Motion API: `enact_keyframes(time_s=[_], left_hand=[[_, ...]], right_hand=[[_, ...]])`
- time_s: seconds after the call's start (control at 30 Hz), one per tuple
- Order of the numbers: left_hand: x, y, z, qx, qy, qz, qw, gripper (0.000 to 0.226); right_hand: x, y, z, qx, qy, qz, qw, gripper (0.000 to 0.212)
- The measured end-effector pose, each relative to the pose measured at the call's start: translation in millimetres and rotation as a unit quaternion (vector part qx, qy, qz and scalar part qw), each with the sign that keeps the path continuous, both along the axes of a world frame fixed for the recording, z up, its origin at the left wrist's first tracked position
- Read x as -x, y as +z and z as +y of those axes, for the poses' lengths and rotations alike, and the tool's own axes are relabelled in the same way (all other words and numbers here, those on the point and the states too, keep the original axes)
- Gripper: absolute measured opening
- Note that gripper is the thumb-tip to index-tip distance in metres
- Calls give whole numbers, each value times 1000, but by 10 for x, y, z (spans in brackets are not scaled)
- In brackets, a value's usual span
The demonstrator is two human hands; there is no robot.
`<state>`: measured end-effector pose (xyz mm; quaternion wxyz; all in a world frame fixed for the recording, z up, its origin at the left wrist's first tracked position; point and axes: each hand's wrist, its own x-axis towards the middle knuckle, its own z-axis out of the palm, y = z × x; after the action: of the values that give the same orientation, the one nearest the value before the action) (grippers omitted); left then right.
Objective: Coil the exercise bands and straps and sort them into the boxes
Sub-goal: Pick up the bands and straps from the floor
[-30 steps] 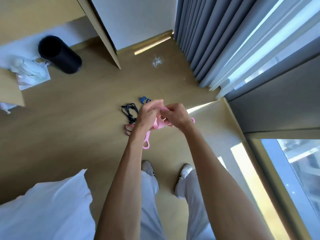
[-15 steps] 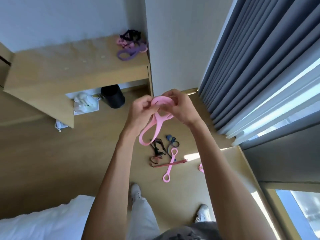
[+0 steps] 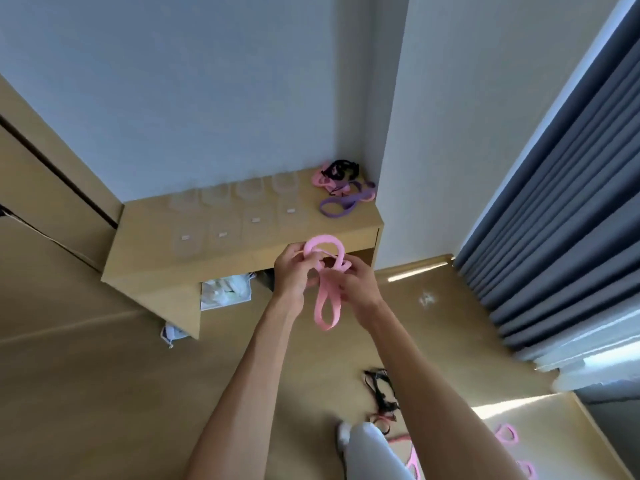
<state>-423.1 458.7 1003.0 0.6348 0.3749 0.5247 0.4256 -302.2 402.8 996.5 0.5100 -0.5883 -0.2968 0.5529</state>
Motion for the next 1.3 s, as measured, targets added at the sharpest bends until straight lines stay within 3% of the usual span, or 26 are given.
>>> enact_keyframes(time_s=[0.2,0.33,0.5,0.67,0.93,1.1,1.3], left_hand=[[519,-650,1186,80,52,31,995,24],[892,-950,1916,104,75,77,989,33],[1112,-1224,2716,136,76,104,982,34],[1032,-1445,3566,91,4,164,982,25],[487,-2109,4776,109,-54,175,977,24],[176,-2626,5161,63,-94,291,950,22],[100,-2905,5294,-15,-126,354,927,15]], right_hand=[[586,-647,1277,113,-13,-9,993,44],[919,-1084,2059,167,38,27,985,22],[1116,-1247,2859,203,66,20,977,36],[1059,-1423,3671,235,8,-96,967,26],[777,-1916,4696,268,-104,-168,943,41],[559,-2364,5106,293,-116,-213,925,53],[473,-2740,5273,308,-88,-277,906,59]])
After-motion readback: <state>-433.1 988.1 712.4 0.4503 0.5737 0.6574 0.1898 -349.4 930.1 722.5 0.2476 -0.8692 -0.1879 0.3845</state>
